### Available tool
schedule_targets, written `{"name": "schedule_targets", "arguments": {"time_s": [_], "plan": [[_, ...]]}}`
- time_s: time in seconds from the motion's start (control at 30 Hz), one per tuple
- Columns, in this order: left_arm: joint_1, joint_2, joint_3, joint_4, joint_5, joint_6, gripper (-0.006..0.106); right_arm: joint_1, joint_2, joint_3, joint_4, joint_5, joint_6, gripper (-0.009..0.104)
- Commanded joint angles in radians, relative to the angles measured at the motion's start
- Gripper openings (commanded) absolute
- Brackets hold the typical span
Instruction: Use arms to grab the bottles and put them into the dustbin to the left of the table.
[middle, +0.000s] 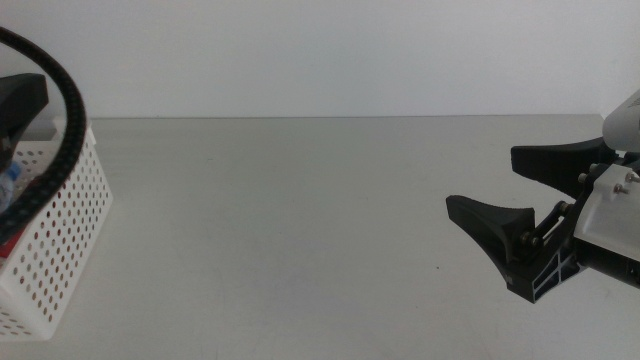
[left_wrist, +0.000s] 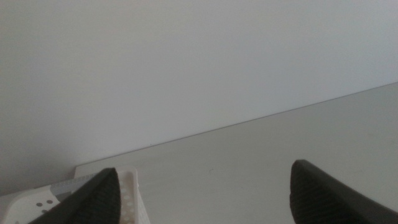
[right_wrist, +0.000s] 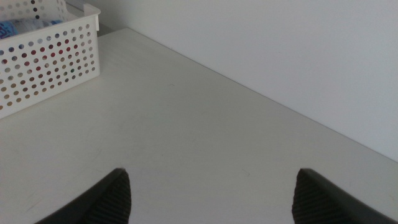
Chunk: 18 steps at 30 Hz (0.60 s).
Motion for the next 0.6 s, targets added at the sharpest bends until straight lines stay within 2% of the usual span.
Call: {"name": "schedule_targets", "arguments": {"time_s": [0.0, 0.27, 0.47, 0.57], "plan": [[-0.003, -0.003, -0.015, -0.001, -0.079, -0.012, 0.093, 0.003, -0.013, -0.027, -0.006, -0.071, -0.009, 0.066], [-0.003, -0.055, 0.087, -0.011, -0.090, -0.012, 0.093, -0.030, -0.135, -0.009, -0.001, -0.072, -0.009, 0.066], [-0.002, -0.180, 0.252, -0.013, -0.222, -0.012, 0.093, -0.217, -0.306, 0.110, -0.001, -0.071, -0.009, 0.066], [0.014, -0.270, 0.376, -0.045, -0.251, -0.012, 0.093, -0.317, -0.416, 0.218, -0.001, -0.070, -0.009, 0.066]]}}
